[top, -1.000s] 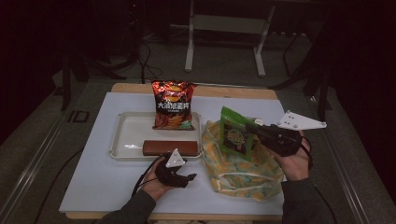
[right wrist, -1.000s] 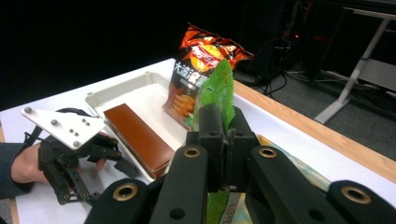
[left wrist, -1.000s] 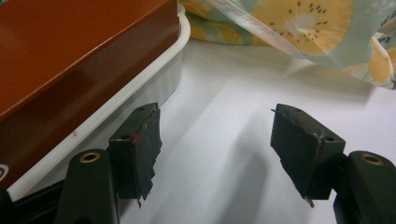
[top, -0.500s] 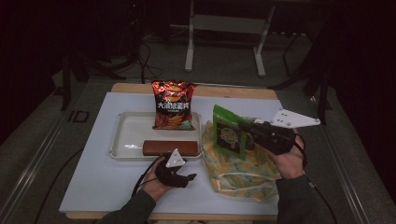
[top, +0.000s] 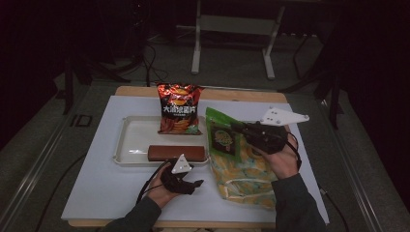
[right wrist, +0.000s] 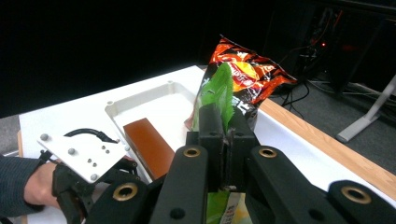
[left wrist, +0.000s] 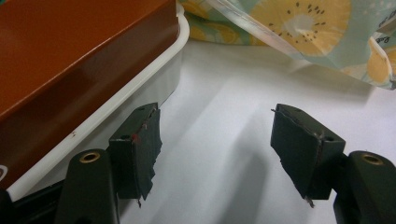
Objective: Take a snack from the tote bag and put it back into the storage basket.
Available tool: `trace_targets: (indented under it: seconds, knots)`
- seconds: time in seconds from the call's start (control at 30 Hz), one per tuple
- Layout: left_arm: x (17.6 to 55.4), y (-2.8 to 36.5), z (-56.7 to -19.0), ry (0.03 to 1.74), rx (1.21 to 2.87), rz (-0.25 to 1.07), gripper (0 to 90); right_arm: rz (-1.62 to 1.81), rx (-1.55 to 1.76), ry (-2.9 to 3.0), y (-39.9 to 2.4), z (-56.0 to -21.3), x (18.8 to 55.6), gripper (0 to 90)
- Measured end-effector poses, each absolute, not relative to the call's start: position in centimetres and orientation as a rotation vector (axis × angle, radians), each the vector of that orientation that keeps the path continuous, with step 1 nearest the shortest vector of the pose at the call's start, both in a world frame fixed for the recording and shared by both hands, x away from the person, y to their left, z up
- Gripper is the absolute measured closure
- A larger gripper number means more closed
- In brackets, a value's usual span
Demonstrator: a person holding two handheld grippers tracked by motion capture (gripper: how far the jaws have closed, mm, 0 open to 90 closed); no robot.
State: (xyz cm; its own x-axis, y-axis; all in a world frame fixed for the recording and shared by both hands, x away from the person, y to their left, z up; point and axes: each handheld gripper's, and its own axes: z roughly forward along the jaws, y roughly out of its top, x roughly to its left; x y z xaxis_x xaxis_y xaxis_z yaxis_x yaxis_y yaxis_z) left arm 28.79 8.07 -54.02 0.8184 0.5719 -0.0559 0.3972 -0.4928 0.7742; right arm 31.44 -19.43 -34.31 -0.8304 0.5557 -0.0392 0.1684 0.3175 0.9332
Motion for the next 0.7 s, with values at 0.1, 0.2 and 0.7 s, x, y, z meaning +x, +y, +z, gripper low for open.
trace_targets:
  seconds: [0.1, 0.2, 0.7]
  knots:
    - [28.8, 8.1, -54.0, 0.710, 2.152, 0.264, 33.1, 1.524, 0.641, 2.249, -18.7, -34.5, 32.0, 88.5]
    - [28.8, 8.1, -54.0, 0.710, 2.151, 0.265, 33.1, 1.527, 0.634, 2.258, -17.8, -34.6, 32.5, 88.5]
    - [28.8, 8.1, -54.0, 0.707, 2.151, 0.261, 33.1, 1.530, 0.604, 2.294, -13.3, -34.8, 34.6, 88.5]
